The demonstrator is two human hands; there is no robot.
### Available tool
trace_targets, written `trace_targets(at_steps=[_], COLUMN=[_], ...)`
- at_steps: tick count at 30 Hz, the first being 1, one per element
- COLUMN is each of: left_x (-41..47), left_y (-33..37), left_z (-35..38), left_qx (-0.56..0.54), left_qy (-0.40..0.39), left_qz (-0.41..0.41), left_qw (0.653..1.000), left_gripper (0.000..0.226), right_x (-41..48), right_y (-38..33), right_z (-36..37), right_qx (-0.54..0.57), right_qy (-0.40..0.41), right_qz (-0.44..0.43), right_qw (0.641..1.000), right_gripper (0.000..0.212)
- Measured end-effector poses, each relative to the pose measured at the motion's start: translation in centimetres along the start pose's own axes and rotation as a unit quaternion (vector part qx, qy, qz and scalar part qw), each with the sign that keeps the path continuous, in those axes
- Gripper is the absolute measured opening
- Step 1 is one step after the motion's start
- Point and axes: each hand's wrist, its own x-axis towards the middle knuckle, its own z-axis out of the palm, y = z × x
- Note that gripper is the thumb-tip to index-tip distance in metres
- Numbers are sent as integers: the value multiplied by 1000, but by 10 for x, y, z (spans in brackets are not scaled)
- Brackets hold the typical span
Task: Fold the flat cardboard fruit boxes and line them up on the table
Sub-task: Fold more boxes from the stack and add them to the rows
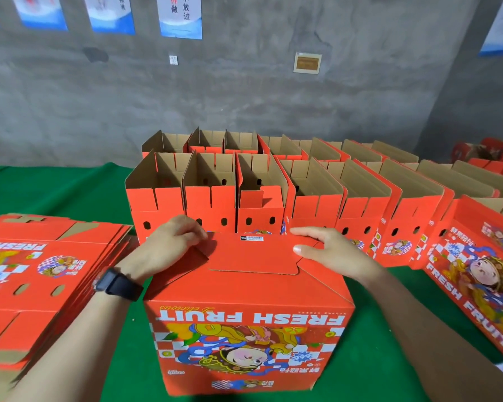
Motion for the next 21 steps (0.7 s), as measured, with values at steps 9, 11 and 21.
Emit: trace_targets(at_steps=[9,11,21], left_x=[11,12,9], left_y=[13,13,13], left_z=[6,9,19], left_qx=[166,200,269], left_qy=[-158,-152,-112], left_qz=[-42,-43,-25], left_qw=[973,967,956], left_gripper=[93,95,89], right_x=[0,4,3], right_y=[-10,-15,-24], right_z=[-9,-6,13], right_qx=[-96,-122,-250], right_qy=[-102,-85,-17], right_qz=[29,31,42], right_qw=[990,988,967], right_gripper=[72,73,67])
